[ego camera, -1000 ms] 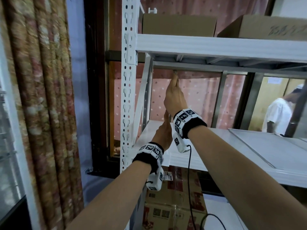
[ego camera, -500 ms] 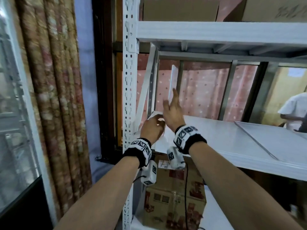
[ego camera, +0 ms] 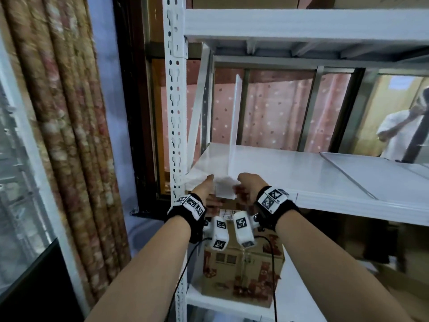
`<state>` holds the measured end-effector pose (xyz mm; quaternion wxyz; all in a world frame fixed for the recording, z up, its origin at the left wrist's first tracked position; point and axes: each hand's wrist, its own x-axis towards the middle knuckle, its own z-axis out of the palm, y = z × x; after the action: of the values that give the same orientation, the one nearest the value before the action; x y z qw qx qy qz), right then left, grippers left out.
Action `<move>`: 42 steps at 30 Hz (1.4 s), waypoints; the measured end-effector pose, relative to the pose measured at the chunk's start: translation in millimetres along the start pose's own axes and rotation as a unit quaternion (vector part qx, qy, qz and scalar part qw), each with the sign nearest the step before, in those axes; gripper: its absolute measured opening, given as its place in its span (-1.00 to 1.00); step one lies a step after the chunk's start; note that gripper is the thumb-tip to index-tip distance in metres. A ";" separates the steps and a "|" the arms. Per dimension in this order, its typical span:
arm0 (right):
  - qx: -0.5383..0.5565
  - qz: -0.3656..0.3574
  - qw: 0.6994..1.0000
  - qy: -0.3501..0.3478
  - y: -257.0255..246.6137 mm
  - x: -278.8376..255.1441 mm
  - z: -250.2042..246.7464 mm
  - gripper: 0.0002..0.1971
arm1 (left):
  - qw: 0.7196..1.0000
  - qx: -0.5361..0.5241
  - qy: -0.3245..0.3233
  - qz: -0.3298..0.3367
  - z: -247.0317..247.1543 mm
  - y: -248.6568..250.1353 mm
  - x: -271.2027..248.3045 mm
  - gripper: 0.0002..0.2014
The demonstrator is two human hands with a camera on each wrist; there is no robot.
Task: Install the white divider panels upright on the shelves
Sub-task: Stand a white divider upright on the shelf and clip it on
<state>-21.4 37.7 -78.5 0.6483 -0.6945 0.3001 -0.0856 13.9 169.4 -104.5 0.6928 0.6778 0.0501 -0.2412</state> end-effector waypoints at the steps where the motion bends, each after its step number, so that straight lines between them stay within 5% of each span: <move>1: 0.014 0.037 0.999 -0.030 7.8 -2.4 1.4 -0.82 | 0.999 -0.029 -0.031 -0.021 -1.4 0.9 2.5 -0.50; 4: 0.063 0.077 0.990 -0.102 25.6 0.8 2.6 -0.57 | 0.991 -0.076 -0.095 -0.062 -3.3 4.8 0.4 -0.53; 7: 0.191 0.142 0.960 -0.146 24.5 -17.3 2.2 -0.40 | 0.993 -0.069 -0.076 -0.058 -3.8 2.7 6.7 -0.61; 11: 0.259 0.177 0.938 -0.149 17.3 -32.0 2.5 -0.50 | 0.991 -0.086 -0.077 -0.068 -4.0 -1.8 15.5 -0.37; 14: 0.251 0.172 0.944 -0.130 25.0 -28.1 6.1 -0.41 | 0.991 -0.090 -0.082 -0.061 -3.9 -2.3 12.8 -0.57; 17: 0.257 0.158 0.946 -0.119 29.0 -11.4 4.7 -0.34 | 0.994 -0.070 -0.070 -0.040 -1.0 -2.4 16.5 -0.54; 25: 0.272 0.148 0.939 -0.150 34.5 -2.0 -7.2 -0.49 | 0.998 -0.033 -0.052 -0.028 10.6 -1.0 1.7 -0.68; 36: 0.258 0.124 0.954 -0.093 51.4 9.7 -86.1 -0.54 | 0.996 -0.018 -0.084 -0.039 84.9 -10.6 -18.3 -0.67; 42: 0.273 0.134 0.947 -0.102 58.9 11.9 -117.8 -0.36 | 0.994 -0.032 -0.087 -0.050 119.2 -17.5 -31.4 -0.66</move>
<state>-89.6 -67.3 -120.8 0.8456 -0.4497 0.2878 -0.0052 -51.4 63.6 -99.0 0.7033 0.6282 0.0310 -0.3315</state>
